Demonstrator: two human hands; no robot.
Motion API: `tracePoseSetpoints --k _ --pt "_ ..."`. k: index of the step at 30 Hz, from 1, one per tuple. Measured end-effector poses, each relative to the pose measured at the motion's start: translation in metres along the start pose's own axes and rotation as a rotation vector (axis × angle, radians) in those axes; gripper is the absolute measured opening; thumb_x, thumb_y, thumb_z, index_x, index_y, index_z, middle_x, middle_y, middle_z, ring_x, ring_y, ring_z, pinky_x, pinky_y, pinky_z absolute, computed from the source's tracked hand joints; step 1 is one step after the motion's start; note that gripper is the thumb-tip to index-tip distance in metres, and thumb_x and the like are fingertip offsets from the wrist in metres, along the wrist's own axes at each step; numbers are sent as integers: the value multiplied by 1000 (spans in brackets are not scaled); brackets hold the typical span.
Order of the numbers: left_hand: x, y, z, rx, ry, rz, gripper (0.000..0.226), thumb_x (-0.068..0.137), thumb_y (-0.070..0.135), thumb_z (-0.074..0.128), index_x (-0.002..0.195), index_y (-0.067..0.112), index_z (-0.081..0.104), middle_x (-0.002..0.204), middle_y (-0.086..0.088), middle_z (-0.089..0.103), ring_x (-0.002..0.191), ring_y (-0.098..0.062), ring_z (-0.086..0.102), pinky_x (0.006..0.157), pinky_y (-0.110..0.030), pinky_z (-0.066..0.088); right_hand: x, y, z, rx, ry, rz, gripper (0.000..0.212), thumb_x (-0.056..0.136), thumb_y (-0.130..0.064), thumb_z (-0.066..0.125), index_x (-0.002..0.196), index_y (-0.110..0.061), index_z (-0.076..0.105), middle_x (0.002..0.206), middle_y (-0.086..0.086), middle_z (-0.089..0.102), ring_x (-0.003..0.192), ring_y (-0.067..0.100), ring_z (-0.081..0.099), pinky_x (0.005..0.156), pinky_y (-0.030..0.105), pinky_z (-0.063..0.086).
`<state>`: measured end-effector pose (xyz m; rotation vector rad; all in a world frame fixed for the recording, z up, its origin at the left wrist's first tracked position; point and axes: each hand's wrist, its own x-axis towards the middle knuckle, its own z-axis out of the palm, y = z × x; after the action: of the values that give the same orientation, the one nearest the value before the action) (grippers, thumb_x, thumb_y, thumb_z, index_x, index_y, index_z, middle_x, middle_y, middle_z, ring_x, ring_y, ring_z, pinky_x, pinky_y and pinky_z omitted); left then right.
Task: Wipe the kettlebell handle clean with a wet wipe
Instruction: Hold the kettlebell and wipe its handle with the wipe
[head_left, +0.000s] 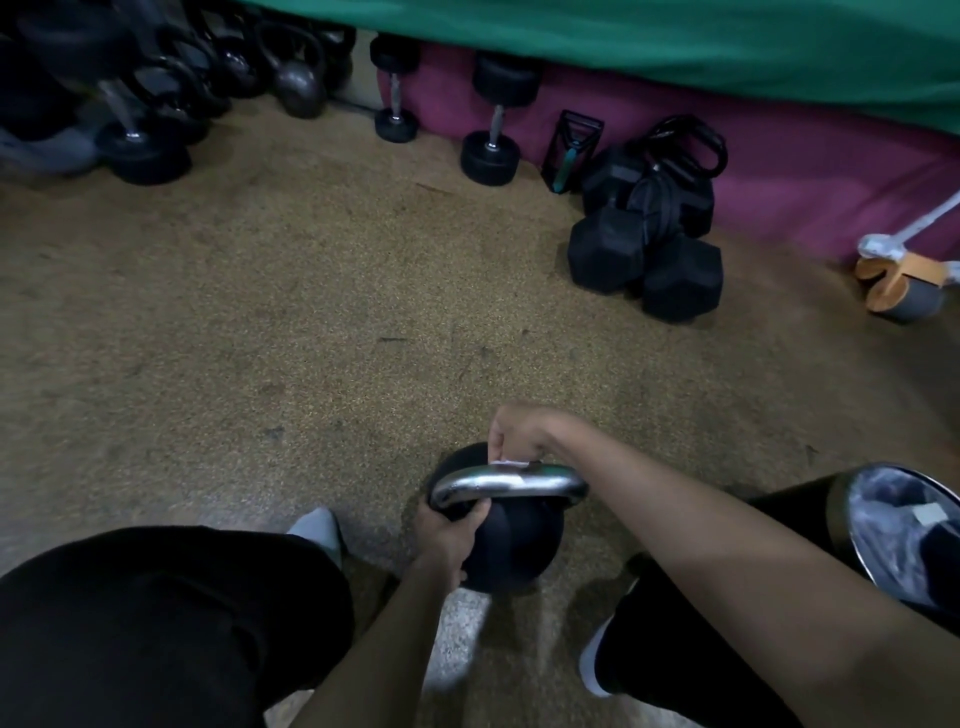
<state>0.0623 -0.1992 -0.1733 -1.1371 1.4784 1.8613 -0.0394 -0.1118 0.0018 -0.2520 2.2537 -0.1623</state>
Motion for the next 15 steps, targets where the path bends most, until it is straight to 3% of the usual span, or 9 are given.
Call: tracePoseSetpoints --k 4,7,12,15 --pt "-1 1 0 6 5 10 86 75 35 88 146 28 39 148 -6 49 134 -40 46 88 -66 48 -1 5 -2 100 22 -4 17 84 -9 65 98 -13 73 101 0 70 95 15 63 78 24 51" --pt "-2 1 -1 1 7 12 88 75 35 88 147 27 38 150 -7 47 135 -40 45 90 -67 47 -1 7 0 -15 -19 4 19 86 -11 64 104 -10 71 106 2 68 98 17 63 76 24 50" --pt "-3 1 0 8 1 15 84 78 34 86 147 25 39 148 -7 50 133 -40 47 84 -62 49 3 -9 3 -87 -36 4 23 83 -16 65 104 -5 70 109 10 69 102 24 65 88 35 54" --pt "-4 1 0 24 13 18 83 75 37 87 145 26 42 146 -6 51 130 -40 49 81 -61 51 -1 -10 1 12 44 -33 16 84 -11 65 97 -14 74 99 1 71 89 16 65 66 23 52"
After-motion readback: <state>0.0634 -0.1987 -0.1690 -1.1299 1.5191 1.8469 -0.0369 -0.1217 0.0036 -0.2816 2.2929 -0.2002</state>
